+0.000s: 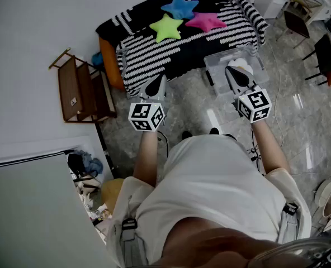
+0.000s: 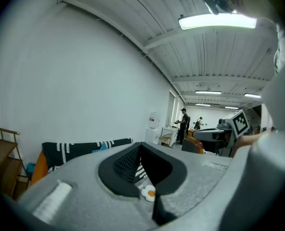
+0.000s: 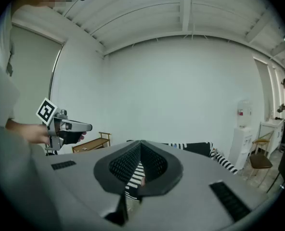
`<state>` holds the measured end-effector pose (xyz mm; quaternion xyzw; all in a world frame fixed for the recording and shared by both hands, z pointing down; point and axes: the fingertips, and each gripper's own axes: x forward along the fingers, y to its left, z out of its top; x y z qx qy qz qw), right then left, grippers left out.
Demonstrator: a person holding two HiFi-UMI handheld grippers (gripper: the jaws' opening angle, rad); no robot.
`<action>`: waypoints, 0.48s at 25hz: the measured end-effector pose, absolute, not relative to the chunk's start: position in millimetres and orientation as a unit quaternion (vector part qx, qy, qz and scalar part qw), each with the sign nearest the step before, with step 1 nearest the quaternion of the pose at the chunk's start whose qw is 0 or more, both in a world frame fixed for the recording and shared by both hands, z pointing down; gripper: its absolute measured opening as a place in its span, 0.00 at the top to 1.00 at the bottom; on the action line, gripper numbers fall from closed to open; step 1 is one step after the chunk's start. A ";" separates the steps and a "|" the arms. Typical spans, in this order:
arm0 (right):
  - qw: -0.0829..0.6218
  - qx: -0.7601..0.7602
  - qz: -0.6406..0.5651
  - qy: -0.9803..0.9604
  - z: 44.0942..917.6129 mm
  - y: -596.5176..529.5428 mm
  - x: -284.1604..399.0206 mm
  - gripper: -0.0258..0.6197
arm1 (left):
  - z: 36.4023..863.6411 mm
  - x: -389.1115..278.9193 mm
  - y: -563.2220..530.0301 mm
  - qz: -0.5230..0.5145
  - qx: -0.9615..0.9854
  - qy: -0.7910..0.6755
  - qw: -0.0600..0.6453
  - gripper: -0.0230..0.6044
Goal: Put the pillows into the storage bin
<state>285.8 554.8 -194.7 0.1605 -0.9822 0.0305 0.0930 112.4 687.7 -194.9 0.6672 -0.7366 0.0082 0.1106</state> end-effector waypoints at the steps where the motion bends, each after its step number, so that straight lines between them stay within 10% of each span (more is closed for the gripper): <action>1: 0.092 0.160 0.030 -0.982 -195.4 554.5 286.0 0.96 | -194.7 112.8 687.4 0.009 0.667 -0.736 0.111 0.93; 12: 0.085 0.158 0.036 -0.983 -199.8 552.6 291.9 0.96 | -191.2 121.4 684.3 0.013 0.670 -0.734 0.113 0.93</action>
